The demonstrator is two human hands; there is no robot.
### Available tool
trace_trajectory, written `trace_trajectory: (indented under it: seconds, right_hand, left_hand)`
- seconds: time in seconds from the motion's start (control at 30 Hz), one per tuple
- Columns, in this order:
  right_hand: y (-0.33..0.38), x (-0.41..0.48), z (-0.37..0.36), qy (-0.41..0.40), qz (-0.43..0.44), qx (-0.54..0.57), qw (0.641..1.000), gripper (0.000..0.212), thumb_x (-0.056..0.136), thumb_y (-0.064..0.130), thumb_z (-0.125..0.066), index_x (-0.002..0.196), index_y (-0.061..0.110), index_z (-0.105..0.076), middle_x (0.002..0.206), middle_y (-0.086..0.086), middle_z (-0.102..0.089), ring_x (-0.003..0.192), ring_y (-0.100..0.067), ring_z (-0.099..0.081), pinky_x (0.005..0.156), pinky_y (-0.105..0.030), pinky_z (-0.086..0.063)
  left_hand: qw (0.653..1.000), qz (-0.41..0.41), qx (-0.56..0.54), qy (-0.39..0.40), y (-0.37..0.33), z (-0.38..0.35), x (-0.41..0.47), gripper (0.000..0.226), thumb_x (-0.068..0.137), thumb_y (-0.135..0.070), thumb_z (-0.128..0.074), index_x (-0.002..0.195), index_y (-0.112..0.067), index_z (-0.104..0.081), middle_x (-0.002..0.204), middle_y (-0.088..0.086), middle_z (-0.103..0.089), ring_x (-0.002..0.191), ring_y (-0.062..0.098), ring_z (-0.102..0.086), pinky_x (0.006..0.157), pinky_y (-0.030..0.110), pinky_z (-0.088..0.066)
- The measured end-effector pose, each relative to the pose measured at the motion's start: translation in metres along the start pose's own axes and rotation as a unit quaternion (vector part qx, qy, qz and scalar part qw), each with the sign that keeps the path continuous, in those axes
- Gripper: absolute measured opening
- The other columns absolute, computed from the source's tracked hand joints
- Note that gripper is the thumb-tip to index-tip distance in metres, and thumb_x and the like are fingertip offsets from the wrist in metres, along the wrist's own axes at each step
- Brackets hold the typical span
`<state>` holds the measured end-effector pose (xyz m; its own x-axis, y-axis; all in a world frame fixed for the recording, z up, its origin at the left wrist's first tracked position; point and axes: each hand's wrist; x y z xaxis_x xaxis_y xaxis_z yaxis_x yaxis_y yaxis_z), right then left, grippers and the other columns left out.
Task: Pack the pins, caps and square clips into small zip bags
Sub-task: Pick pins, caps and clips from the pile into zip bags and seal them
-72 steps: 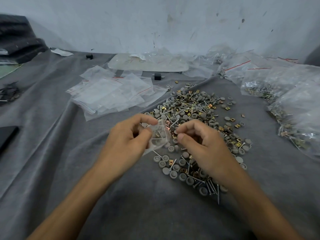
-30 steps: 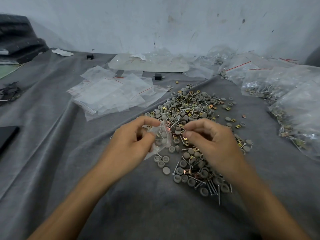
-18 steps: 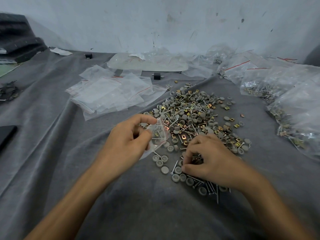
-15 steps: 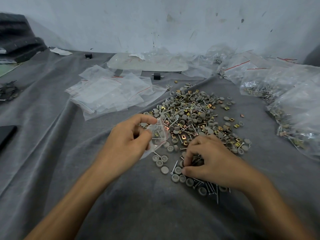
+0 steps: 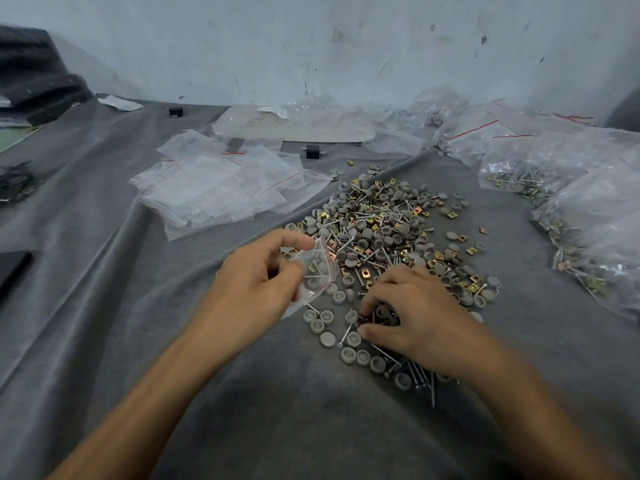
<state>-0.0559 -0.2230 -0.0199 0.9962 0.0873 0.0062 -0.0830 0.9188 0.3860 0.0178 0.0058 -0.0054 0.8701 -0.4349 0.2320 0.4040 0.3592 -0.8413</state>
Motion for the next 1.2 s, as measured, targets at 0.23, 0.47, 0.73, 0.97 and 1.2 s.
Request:
trace_trajectory:
  seconds: [0.23, 0.47, 0.73, 0.97, 1.2]
  right_hand:
    - [0.002, 0.003, -0.007, -0.051, 0.026, -0.009, 0.998, 0.008, 0.093, 0.047, -0.064, 0.093, 0.040, -0.060, 0.101, 0.022, -0.049, 0.104, -0.008, -0.041, 0.096, -0.034, -0.038]
    - [0.011, 0.003, -0.001, -0.170, 0.014, 0.255, 0.952, 0.009, 0.088, 0.030, -0.076, 0.090, 0.035, -0.068, 0.084, 0.015, -0.069, 0.079, -0.005, -0.068, 0.067, -0.023, -0.056]
    - [0.023, 0.006, -0.004, -0.148, 0.020, 0.374, 0.915, 0.020, 0.090, 0.020, -0.075, 0.104, 0.033, -0.070, 0.094, 0.014, -0.075, 0.083, -0.005, -0.072, 0.067, -0.016, -0.054]
    - [-0.022, 0.001, 0.025, -0.245, -0.048, 0.206, 0.946, 0.014, 0.095, 0.024, -0.066, 0.103, 0.035, -0.070, 0.089, 0.021, -0.070, 0.085, 0.002, -0.066, 0.066, -0.013, -0.050]
    - [-0.068, 0.004, 0.036, -0.175, -0.200, 0.016, 0.964, 0.012, 0.096, 0.037, -0.063, 0.101, 0.028, -0.069, 0.118, 0.003, -0.070, 0.100, -0.018, -0.063, 0.087, -0.042, -0.053]
  left_hand:
    - [1.000, 0.001, 0.013, -0.005, -0.001, -0.001, -0.001, 0.027, 0.100, -0.022, -0.057, 0.108, -0.047, -0.064, 0.066, -0.006, -0.070, 0.053, -0.002, -0.055, 0.053, 0.010, -0.042]
    - [1.000, 0.008, 0.007, 0.023, -0.002, -0.008, -0.002, 0.027, 0.100, -0.015, -0.057, 0.109, -0.039, -0.065, 0.062, -0.003, -0.066, 0.055, 0.002, -0.055, 0.053, 0.016, -0.042]
    - [1.000, -0.005, -0.004, 0.024, -0.003, -0.008, -0.003, 0.027, 0.099, -0.014, -0.057, 0.109, -0.038, -0.065, 0.061, -0.004, -0.065, 0.057, 0.007, -0.058, 0.055, 0.022, -0.045]
    - [1.000, -0.006, -0.003, 0.001, -0.002, 0.003, -0.002, 0.026, 0.096, -0.028, -0.055, 0.107, -0.051, -0.063, 0.066, -0.006, -0.069, 0.056, 0.001, -0.057, 0.056, 0.010, -0.042]
    - [1.000, 0.003, 0.010, 0.000, -0.006, 0.001, -0.003, 0.027, 0.099, -0.019, -0.056, 0.109, -0.043, -0.064, 0.065, -0.005, -0.069, 0.054, 0.001, -0.057, 0.053, 0.010, -0.041]
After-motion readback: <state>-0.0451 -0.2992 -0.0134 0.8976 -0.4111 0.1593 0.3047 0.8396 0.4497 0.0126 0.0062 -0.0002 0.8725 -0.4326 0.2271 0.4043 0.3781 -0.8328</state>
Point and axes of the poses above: each hand's wrist, its own x-axis towards the middle knuckle, its own z-axis out of the back of the hand, y = z × x
